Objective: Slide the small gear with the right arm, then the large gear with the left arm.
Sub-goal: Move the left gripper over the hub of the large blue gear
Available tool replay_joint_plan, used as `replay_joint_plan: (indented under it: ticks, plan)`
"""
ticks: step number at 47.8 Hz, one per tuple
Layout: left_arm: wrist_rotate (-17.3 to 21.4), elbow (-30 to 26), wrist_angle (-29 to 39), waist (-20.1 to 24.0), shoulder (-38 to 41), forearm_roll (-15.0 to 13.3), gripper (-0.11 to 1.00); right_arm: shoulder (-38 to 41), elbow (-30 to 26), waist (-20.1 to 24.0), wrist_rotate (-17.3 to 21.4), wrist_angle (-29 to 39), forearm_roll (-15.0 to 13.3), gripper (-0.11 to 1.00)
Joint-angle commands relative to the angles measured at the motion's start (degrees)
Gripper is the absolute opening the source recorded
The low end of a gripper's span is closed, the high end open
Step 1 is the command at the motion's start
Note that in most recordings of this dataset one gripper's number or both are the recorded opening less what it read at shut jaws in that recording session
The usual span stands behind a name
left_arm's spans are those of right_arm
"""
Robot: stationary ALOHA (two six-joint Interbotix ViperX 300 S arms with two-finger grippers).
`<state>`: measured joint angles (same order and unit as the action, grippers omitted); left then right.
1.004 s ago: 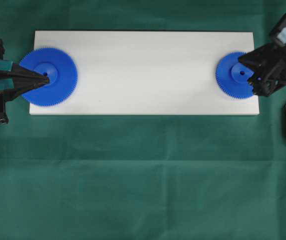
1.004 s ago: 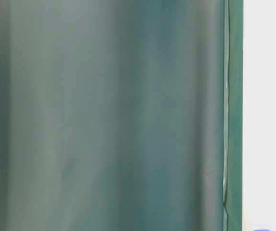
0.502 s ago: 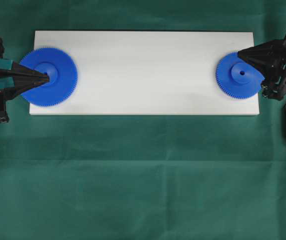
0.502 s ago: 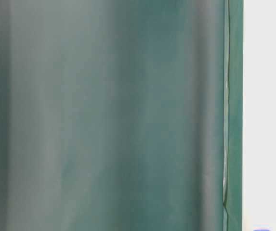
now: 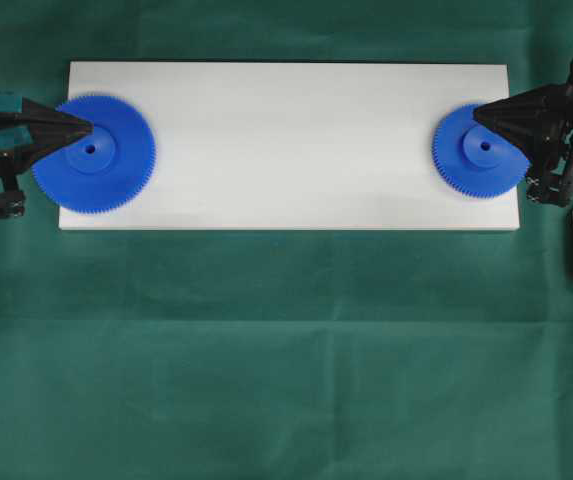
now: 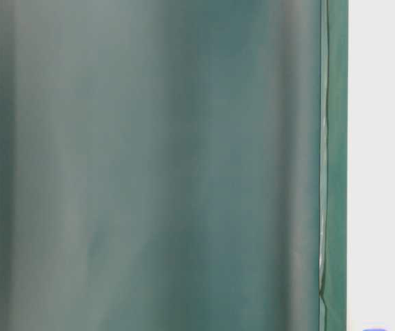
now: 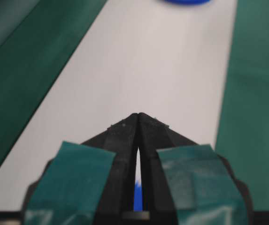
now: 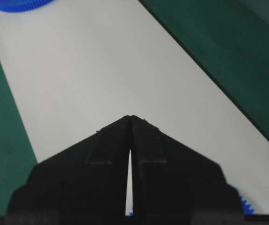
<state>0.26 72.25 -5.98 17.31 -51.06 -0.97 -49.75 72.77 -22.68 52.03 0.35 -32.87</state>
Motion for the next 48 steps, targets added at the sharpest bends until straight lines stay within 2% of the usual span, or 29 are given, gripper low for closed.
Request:
replay_joint_plan:
  ticks: [1,8,16,31,48]
  plan:
    - [0.1,-2.0,3.7,1.7,0.4,-0.1,0.0,0.2,-0.6,0.3,-0.1,-0.9,-0.2,0.5]
    - [0.0,-2.8,11.1,2.8,0.5,-0.1,0.0,0.3,-0.6,0.2,-0.1,-0.9,-0.2,0.5]
    - [0.0,-2.5,14.3,3.3,3.1,-0.1,0.0,0.4,-0.6,0.3,0.0,-0.9,-0.2,0.5]
    - [-0.1,-3.0,14.2,6.6,15.6,-0.1,0.0,0.9,-0.5,0.6,0.1,-0.9,-0.2,0.5]
    - [-0.1,-2.5,10.0,8.3,20.7,-0.1,0.0,0.9,-0.4,1.3,0.1,-0.9,-0.2,0.5]
